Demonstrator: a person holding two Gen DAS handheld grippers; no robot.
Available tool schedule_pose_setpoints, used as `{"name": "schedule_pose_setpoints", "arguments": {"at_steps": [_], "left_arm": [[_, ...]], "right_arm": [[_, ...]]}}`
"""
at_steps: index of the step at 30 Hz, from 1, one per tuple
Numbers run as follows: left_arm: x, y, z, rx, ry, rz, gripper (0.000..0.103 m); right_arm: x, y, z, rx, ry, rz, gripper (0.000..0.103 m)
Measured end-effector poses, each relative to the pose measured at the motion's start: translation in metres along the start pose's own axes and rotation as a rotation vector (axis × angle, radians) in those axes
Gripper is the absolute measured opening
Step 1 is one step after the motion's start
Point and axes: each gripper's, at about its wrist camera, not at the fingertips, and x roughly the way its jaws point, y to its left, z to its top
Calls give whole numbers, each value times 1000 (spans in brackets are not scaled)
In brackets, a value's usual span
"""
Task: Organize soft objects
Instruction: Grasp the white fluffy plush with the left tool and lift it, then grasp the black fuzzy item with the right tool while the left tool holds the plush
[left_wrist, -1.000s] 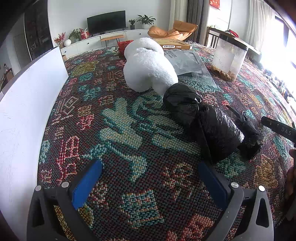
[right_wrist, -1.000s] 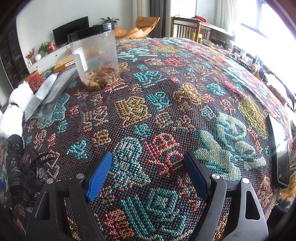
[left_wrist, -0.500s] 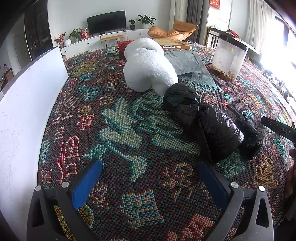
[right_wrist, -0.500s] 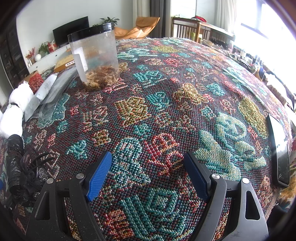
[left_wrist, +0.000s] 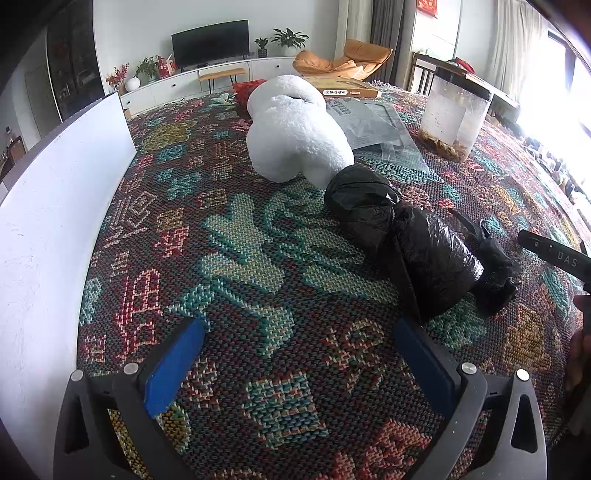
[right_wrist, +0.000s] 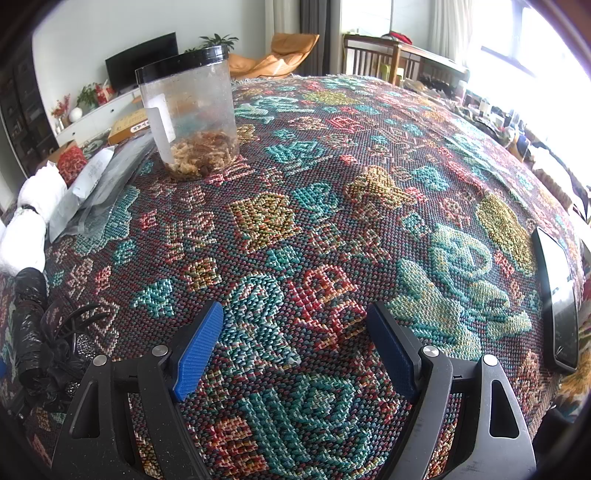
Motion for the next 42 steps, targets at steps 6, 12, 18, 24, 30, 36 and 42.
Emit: {"name": "schedule_pose_setpoints", "arguments": {"at_steps": [6,12,18,24,30,36,42], "left_arm": [[-46,25,37,-159,-148,-107,103],[-4,15,130,-71,-36,-101,103],[62,6,169,-31,73,-3,102],[69,31,157,-141,69,-89,46],[-2,44,114,-97,9,-23,45],[-61,47,59,-101,-39,-32,45],[-82,43,26,-148,-44,-90,45]], "right_arm": [[0,0,0,0,0,0,82],[0,0,0,0,0,0,82],[0,0,0,-1,0,0,83],[0,0,0,0,0,1,84],[-17,-12,5,94,-27,336,83],[-34,35,-10,-76,54,653,79],[-19,80,-17,-248,173,682,45]]}}
